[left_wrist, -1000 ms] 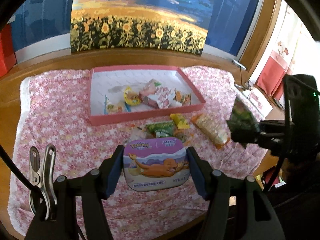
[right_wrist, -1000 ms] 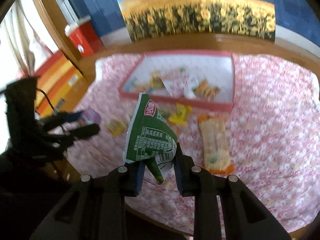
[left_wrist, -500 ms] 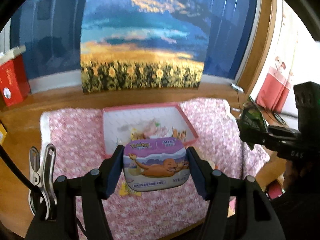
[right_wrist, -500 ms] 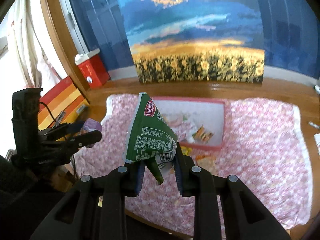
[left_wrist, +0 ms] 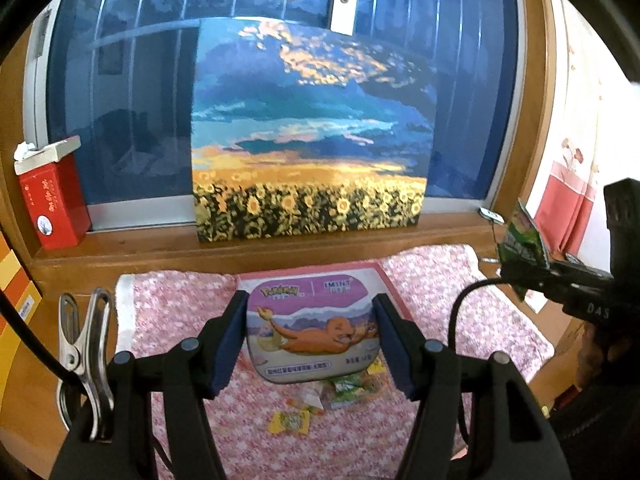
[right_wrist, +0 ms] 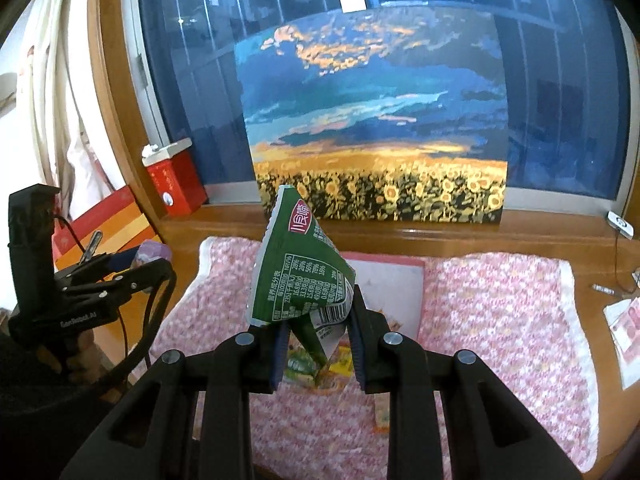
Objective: Organize snacks
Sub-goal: 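Lift the tin with left tool while right tool raises the green packet, then lower the tin into the tray with left tool while right tool drops the green packet there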
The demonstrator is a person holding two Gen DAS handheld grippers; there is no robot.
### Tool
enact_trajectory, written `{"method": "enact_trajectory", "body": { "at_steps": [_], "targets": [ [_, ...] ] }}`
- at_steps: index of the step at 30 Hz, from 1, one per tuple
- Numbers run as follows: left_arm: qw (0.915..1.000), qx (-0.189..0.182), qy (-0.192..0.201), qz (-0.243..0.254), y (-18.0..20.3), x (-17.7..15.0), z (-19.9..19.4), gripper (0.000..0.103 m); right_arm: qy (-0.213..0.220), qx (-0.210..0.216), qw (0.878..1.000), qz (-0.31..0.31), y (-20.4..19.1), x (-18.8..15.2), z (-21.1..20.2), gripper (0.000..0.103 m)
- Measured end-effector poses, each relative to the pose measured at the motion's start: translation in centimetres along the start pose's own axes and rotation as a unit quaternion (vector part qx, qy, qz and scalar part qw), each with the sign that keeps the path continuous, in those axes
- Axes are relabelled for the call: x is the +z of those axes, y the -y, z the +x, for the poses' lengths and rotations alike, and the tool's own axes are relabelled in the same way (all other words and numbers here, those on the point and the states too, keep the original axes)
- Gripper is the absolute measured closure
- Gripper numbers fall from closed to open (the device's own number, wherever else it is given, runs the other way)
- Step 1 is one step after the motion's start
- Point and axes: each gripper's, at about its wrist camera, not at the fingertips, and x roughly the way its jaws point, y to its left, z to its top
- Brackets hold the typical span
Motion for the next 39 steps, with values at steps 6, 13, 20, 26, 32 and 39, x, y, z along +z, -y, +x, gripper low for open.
{"method": "enact_trajectory", "body": {
  "at_steps": [6,13,20,26,32,39],
  "targets": [
    [0.9999,0.008,0.013,0.005,-0.2,0.8,0.4,0.038,0.015,-0.005,1.0,-0.003,0.7,0.6,0.3,0.076],
    [0.9994,0.002,0.024,0.024,-0.2,1.7,1.4,0.038,0.023,-0.009,1.0,0.0,1.3,1.3,1.1,0.076],
    [0.9981,0.016,0.052,0.029,-1.5,3.3,2.1,0.038,0.047,-0.017,0.999,-0.008,2.0,2.5,1.4,0.076],
    [0.9984,0.022,0.049,0.018,-2.6,3.3,3.0,0.038,0.036,-0.017,0.999,0.01,3.0,2.6,2.8,0.076],
    [0.9992,0.03,0.027,0.005,-3.5,2.7,4.6,0.038,0.016,-0.024,0.999,0.024,4.1,2.4,4.0,0.076],
    [0.9994,0.032,0.001,-0.013,-4.9,2.5,7.3,0.038,-0.014,-0.021,0.999,0.045,5.4,2.4,6.9,0.076]
  ]
}}
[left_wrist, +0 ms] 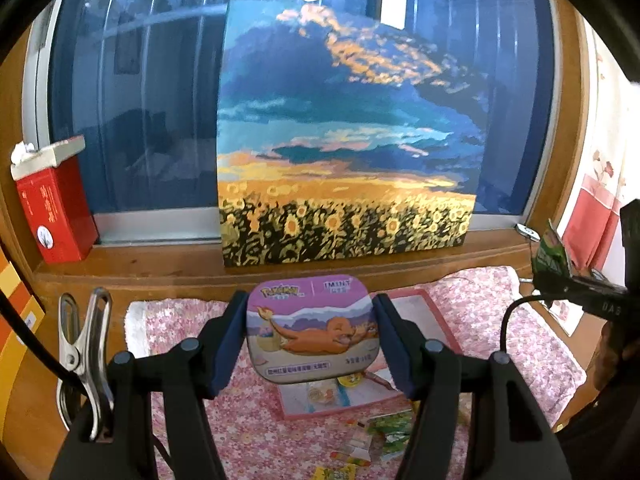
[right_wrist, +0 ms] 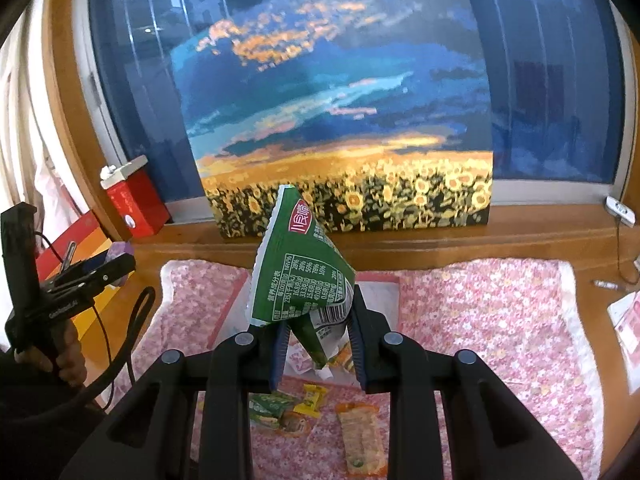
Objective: Organize snacks
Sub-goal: 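Lower the tin into the tray with left tool while right tool drops the green packet there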
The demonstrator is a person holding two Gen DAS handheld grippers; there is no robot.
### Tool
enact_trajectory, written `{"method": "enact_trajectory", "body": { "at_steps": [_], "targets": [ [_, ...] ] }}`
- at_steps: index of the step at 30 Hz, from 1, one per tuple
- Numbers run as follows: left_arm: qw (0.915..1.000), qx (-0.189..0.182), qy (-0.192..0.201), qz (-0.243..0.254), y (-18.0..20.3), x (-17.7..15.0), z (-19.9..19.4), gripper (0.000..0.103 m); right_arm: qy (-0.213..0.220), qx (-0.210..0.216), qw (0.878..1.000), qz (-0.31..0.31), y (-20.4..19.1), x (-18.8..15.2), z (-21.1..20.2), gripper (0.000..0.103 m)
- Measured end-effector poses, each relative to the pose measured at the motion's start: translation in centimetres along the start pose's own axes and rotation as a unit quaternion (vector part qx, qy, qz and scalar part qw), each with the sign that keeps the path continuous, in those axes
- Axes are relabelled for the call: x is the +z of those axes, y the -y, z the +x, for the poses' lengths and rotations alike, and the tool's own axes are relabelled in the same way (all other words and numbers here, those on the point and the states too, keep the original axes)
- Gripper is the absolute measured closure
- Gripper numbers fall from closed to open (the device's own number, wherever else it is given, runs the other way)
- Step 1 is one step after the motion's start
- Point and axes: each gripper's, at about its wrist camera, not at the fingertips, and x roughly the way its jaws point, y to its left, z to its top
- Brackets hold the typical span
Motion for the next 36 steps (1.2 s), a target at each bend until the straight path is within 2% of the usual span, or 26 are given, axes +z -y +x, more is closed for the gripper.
{"method": "enact_trajectory", "body": {
  "at_steps": [5,13,23,29,33,36],
  "targets": [
    [0.9993,0.002,-0.03,-0.021,-0.9,-0.4,2.6,0.038,-0.036,0.001,0.999,0.008,0.8,-0.3,2.9,0.076],
    [0.9944,0.01,-0.1,-0.034,-1.2,-2.4,6.9,0.038,-0.124,-0.012,0.992,0.033,3.4,-2.1,8.1,0.076],
    [0.9819,0.014,-0.189,-0.01,-0.4,-5.2,12.9,0.038,-0.248,-0.031,0.967,0.044,5.7,-5.1,14.9,0.076],
    [0.9732,0.016,-0.229,-0.019,-0.6,-6.9,15.3,0.038,-0.3,-0.033,0.952,0.054,6.5,-6.6,17.5,0.075],
    [0.9671,0.032,-0.251,-0.029,-1.1,-7.5,16.4,0.038,-0.305,-0.032,0.95,0.055,6.3,-6.8,18.3,0.075],
    [0.966,0.02,-0.251,-0.057,-1.7,-7.5,16.6,0.037,-0.303,-0.03,0.951,0.054,6.2,-6.6,18.6,0.073]
  ]
}}
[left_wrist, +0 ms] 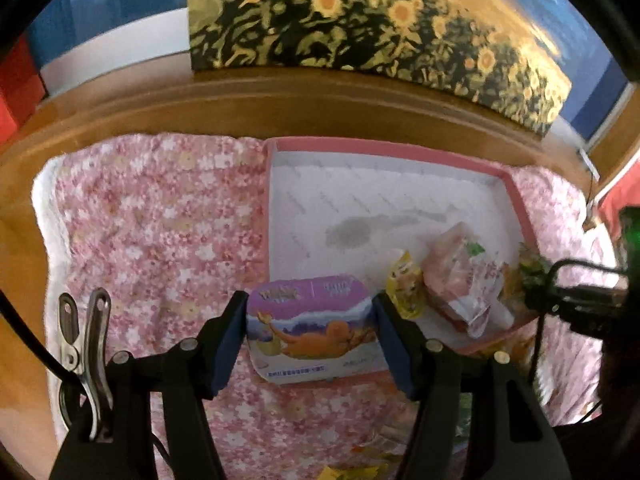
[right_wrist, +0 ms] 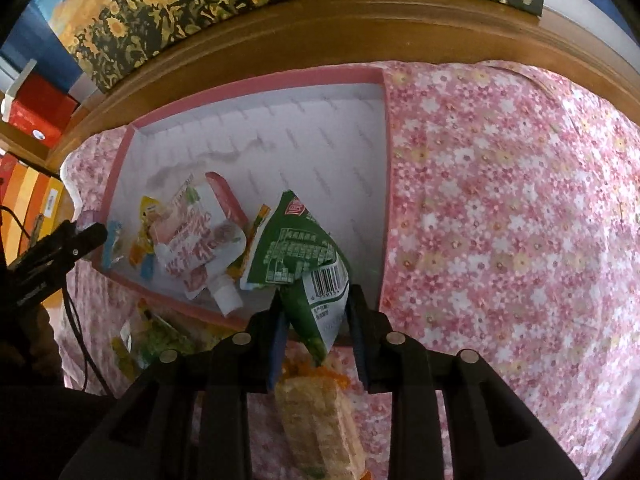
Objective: Organize snacks
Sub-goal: 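Lower the tin into the tray with left tool while right tool drops the green packet there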
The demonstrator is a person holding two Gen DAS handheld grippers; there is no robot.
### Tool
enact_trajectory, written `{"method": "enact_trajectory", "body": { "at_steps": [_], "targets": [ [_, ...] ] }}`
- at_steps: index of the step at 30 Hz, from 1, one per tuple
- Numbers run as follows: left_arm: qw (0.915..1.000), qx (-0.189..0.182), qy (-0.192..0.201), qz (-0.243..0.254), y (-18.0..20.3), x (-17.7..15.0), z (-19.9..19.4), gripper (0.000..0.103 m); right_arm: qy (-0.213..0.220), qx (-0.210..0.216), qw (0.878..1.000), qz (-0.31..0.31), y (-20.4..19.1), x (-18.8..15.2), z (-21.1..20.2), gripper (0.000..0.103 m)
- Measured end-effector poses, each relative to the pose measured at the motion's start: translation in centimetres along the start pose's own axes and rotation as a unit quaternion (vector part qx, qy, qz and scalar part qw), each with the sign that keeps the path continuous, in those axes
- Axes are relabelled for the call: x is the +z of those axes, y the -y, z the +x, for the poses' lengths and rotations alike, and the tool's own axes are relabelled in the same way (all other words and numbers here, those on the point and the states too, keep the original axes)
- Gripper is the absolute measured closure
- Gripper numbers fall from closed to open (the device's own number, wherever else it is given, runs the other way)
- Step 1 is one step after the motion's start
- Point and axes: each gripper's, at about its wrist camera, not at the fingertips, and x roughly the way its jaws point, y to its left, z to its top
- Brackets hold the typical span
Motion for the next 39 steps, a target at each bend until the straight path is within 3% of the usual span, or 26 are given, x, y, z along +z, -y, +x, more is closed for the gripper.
{"method": "enact_trajectory", "body": {
  "at_steps": [5,11,12,13,18,19,27,31,35,39],
  "targets": [
    [0.999,-0.029,0.02,-0.027,-0.9,0.3,-0.8,0.029,0.008,-0.001,1.0,0.005,-0.3,0.5,-0.2,0.062],
    [0.9973,-0.04,0.044,-0.042,-2.2,-0.4,-2.4,0.029,0.013,0.007,1.0,0.015,-0.1,0.8,-0.5,0.06],
    [0.9974,-0.041,0.044,-0.04,-2.4,-0.7,-2.8,0.039,0.016,0.005,1.0,0.014,-0.1,0.7,-0.7,0.06],
    [0.9976,-0.044,0.04,-0.037,-2.5,-1.0,-3.1,0.056,0.019,0.004,1.0,0.013,0.1,0.6,-1.0,0.059],
    [0.9983,-0.057,-0.003,-0.007,-2.7,-3.1,-3.0,0.081,0.029,0.006,0.999,0.016,0.8,0.5,-2.0,0.059],
    [0.9984,-0.056,-0.012,0.0,-2.3,-3.3,-2.6,0.082,0.029,0.006,0.999,0.017,0.8,0.4,-2.0,0.059],
    [0.9958,-0.087,-0.009,0.027,-0.4,-3.6,-3.0,0.083,0.036,-0.002,0.999,0.015,0.2,0.3,-2.5,0.059],
    [0.9932,-0.103,-0.031,0.044,0.4,-3.9,-2.1,0.083,0.051,-0.003,0.998,0.022,0.5,0.3,-3.1,0.058],
    [0.9978,-0.054,-0.014,0.036,0.1,-2.7,-0.8,0.082,0.055,0.0,0.998,0.028,0.7,0.3,-3.1,0.057],
    [0.9983,-0.054,0.024,-0.004,-1.8,-0.6,-1.6,0.077,0.055,-0.003,0.998,0.031,0.8,0.3,-3.3,0.057]
  ]
}}
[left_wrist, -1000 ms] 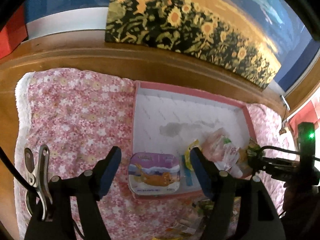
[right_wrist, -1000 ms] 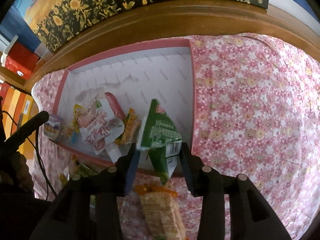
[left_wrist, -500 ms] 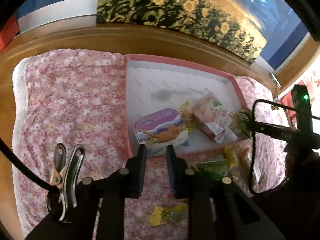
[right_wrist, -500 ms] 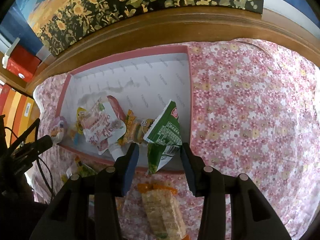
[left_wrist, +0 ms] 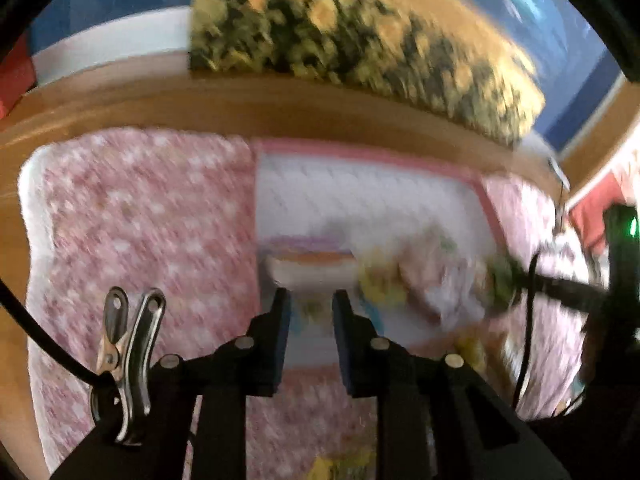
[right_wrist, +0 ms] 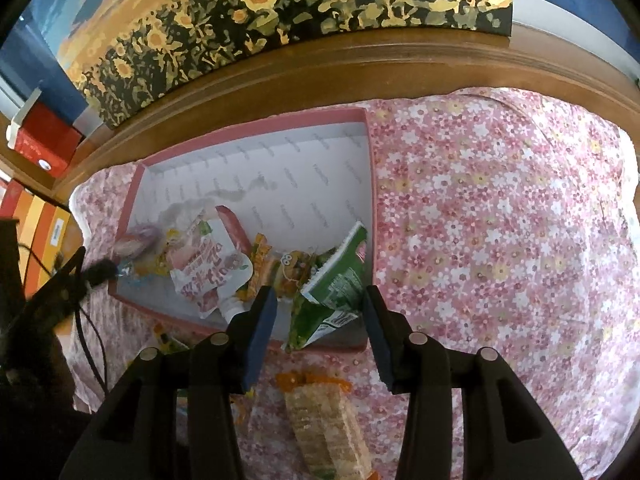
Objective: Organize snacks
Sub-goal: 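Lower the tin into the tray with left tool while right tool drops the green packet there, then withdraw both open tools from the tray back over the remaining snacks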
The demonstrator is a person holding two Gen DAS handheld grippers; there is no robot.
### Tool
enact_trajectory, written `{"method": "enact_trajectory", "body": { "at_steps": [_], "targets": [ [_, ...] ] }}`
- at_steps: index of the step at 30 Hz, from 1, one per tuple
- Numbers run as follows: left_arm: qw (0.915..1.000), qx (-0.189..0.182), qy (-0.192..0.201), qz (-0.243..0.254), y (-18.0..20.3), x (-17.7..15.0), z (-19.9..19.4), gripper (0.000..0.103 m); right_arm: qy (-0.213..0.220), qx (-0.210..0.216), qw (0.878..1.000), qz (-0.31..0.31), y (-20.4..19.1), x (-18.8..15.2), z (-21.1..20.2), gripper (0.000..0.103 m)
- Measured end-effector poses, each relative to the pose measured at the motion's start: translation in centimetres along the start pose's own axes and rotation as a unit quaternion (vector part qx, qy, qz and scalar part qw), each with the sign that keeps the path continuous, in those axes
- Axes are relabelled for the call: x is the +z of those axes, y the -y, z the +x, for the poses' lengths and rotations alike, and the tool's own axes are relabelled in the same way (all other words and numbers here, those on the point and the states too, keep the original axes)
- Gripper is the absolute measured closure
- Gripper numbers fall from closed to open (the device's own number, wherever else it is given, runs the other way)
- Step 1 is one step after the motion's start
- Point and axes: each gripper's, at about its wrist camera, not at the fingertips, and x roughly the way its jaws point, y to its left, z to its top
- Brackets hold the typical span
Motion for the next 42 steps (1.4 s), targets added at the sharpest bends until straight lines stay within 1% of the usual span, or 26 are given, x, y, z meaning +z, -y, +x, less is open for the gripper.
{"method": "enact_trajectory", "body": {
  "at_steps": [1,3,5,7,9,11,15,18,21,26,29,36,42],
  "targets": [
    [1.0,0.002,0.009,0.001,-0.2,0.3,-0.3,0.073,0.002,-0.001,1.0,-0.001,0.0,0.0,-0.1,0.057],
    [0.9997,0.01,0.017,0.013,-0.3,0.6,-0.5,0.071,0.007,0.001,1.0,0.002,0.0,0.0,-0.2,0.057],
    [0.9996,0.012,0.008,0.024,-0.1,0.6,-0.1,0.071,0.009,0.003,1.0,0.005,-0.1,-0.1,-0.1,0.057],
    [0.9994,0.002,-0.005,0.034,0.5,0.3,0.6,0.071,0.009,0.004,1.0,0.006,-0.1,-0.2,-0.1,0.057],
    [0.9991,-0.002,-0.011,0.042,1.3,0.0,1.2,0.071,0.012,0.007,1.0,0.003,-0.1,-0.2,-0.2,0.053],
    [0.9986,-0.012,-0.019,0.048,2.0,-0.4,1.9,0.071,0.02,0.01,1.0,0.002,-0.2,-0.3,-0.5,0.052],
    [0.9978,-0.022,-0.028,0.057,2.9,-1.0,1.7,0.071,0.028,0.025,0.999,-0.004,-0.5,-0.5,-1.2,0.052],
    [0.9979,-0.019,-0.016,0.06,3.4,-1.4,0.6,0.071,0.047,0.017,0.999,-0.012,-0.9,-0.7,-2.3,0.052],
    [0.9982,-0.014,-0.002,0.059,3.8,-1.6,-0.7,0.067,0.06,0.013,0.998,-0.012,-1.1,-1.2,-3.6,0.052],
    [0.9982,-0.01,0.029,0.052,4.1,-2.8,-3.5,0.065,0.091,0.02,0.996,-0.016,-1.5,-2.5,-6.1,0.052],
    [0.9981,-0.011,0.041,0.045,4.2,-3.6,-4.8,0.065,0.108,0.024,0.994,-0.026,-2.1,-3.4,-7.4,0.052],
    [0.9969,-0.008,0.068,0.039,4.4,-5.0,-7.4,0.064,0.13,0.035,0.99,-0.041,-3.0,-5.3,-9.4,0.052],
    [0.9964,-0.008,0.079,0.029,4.0,-6.0,-8.4,0.063,0.142,0.034,0.988,-0.054,-3.4,-6.8,-10.4,0.052]
  ]
}}
